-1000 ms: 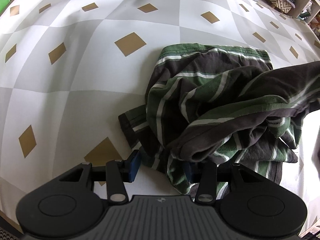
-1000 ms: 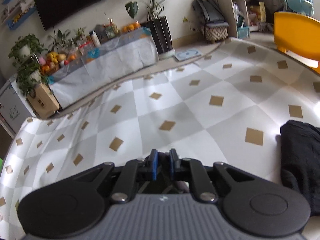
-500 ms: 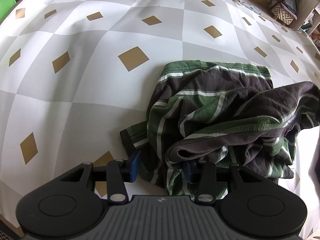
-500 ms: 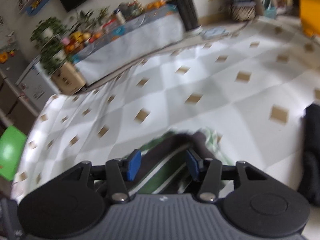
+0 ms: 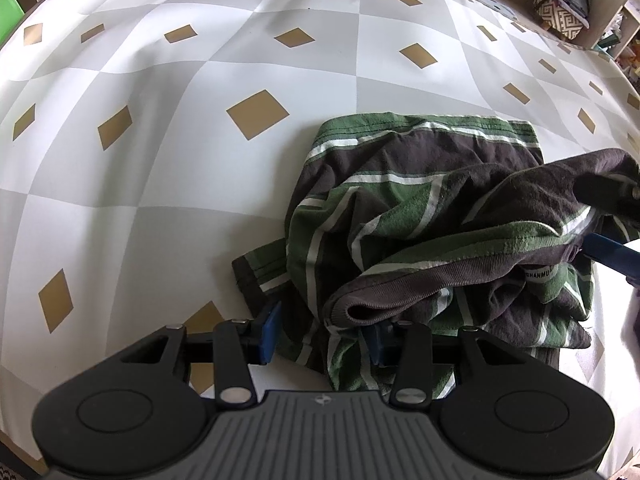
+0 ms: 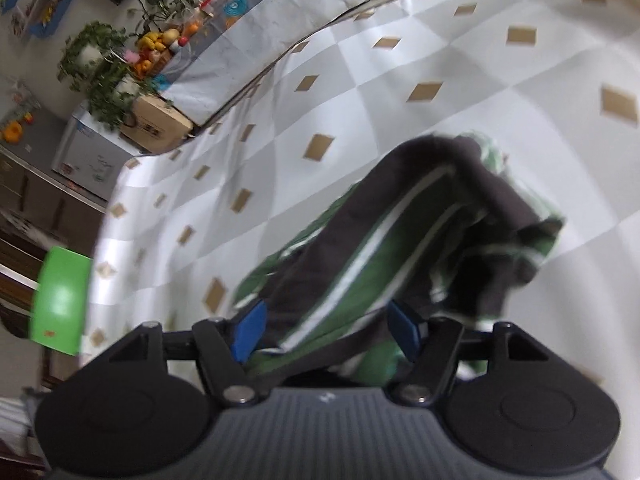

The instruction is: Fold clothes

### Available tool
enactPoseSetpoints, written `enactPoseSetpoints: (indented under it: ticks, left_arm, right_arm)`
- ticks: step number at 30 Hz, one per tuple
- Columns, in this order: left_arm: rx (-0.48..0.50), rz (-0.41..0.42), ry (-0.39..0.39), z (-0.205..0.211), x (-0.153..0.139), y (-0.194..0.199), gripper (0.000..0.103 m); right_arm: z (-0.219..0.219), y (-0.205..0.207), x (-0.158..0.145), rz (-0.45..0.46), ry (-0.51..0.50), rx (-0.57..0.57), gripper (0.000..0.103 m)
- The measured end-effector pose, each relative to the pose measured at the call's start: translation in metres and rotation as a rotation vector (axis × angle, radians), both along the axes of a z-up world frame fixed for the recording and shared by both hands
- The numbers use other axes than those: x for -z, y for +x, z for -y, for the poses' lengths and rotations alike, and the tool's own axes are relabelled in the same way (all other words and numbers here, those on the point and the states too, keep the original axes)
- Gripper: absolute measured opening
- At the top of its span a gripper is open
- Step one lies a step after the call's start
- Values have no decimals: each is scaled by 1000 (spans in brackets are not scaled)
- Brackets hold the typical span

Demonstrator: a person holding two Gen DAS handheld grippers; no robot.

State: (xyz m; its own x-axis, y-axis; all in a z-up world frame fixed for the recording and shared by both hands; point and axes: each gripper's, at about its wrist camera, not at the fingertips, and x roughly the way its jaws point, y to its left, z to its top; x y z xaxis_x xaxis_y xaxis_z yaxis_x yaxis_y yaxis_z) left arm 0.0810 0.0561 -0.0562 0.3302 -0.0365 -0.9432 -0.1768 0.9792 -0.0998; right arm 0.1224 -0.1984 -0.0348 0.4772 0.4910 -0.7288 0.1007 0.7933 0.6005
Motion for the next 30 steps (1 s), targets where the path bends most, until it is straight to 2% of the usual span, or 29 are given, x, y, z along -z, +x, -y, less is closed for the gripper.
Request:
enactPoseSetpoints:
  ticks: [2, 8, 10, 12, 15, 17, 25, 28, 30]
  left_arm:
    - [2, -4, -2, 0, 1, 0, 41]
    - [17, -6, -4, 1, 2, -2, 41]
    - [18, -8, -10, 0, 1, -3, 41]
    - [20, -10, -20, -1, 0, -4, 41]
    - [29, -9, -26, -1, -2, -6, 42]
    - [36, -5, -24, -1, -4, -7, 42]
    - [87, 27, -18, 4, -10, -10, 42]
    - [113, 33, -19, 8, -9, -10, 42]
    - [117, 31, -17, 8, -7, -9, 42]
  right_arm:
    - [-5, 2, 2, -3, 6, -8, 67]
    - [-25, 7, 6, 9, -106, -29, 67]
    - [-30, 5, 6, 25, -146, -27, 55]
    - [-33, 4, 5, 42, -174, -28, 32]
    - [-32, 2, 1, 61, -182, -28, 16]
    - [-30, 2, -3, 78, -180, -17, 11]
    - [-4, 5, -34, 213, -44, 48, 2]
    - [5, 7, -50, 292, -10, 49, 1]
    - [10, 10, -56, 309, -7, 53, 3]
